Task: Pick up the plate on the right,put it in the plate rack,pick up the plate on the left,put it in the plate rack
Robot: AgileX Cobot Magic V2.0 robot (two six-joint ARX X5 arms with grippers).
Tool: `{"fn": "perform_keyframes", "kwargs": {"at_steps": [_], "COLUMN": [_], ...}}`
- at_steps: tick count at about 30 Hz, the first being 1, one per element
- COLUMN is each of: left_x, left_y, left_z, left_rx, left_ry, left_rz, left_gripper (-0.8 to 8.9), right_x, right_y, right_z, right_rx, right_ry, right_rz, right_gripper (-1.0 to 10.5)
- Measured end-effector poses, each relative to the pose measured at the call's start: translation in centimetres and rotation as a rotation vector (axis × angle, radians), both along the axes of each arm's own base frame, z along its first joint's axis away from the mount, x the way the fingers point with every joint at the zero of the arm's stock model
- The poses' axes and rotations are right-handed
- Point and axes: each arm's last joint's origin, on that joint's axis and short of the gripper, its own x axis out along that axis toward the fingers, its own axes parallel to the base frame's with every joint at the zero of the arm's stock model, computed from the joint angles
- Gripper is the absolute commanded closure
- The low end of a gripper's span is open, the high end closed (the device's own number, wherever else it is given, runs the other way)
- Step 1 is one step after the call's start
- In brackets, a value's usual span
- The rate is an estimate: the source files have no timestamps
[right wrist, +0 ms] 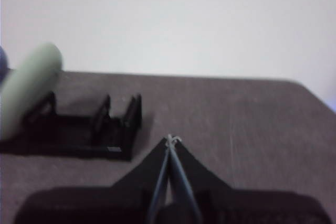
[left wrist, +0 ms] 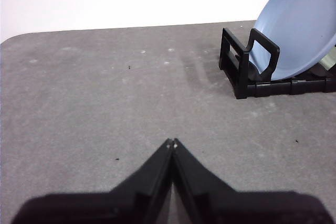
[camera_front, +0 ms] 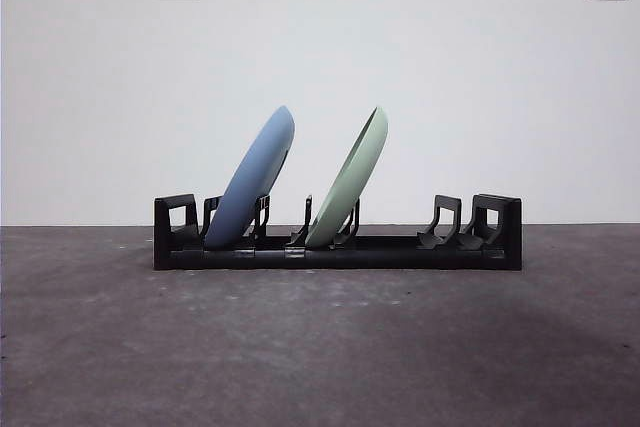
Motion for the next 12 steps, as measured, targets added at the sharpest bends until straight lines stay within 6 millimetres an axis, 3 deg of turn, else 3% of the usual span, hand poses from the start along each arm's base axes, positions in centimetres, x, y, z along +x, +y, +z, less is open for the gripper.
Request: {"fn": "perform_keyframes", "kwargs": {"at_steps": [7,12], "left_x": [0.0,0.0], "left_y": [0.0,0.0], "left_z": [0.0,0.0], "left_rx": [0.0,0.0], "left_ry": [0.0,0.002], "left_rz": [0.0,0.0], "left_gripper": [8.17,8.17], "right_x": [0.4,0.4], "right_y": [-0.1,-0.1], "right_z": [-5.5,-6.6], "right_rx": [0.059,0.051], "right_ry": [0.052,0.127], "right_rz": [-0.026,-0.033], "right_gripper": [9.4,9.4]}}
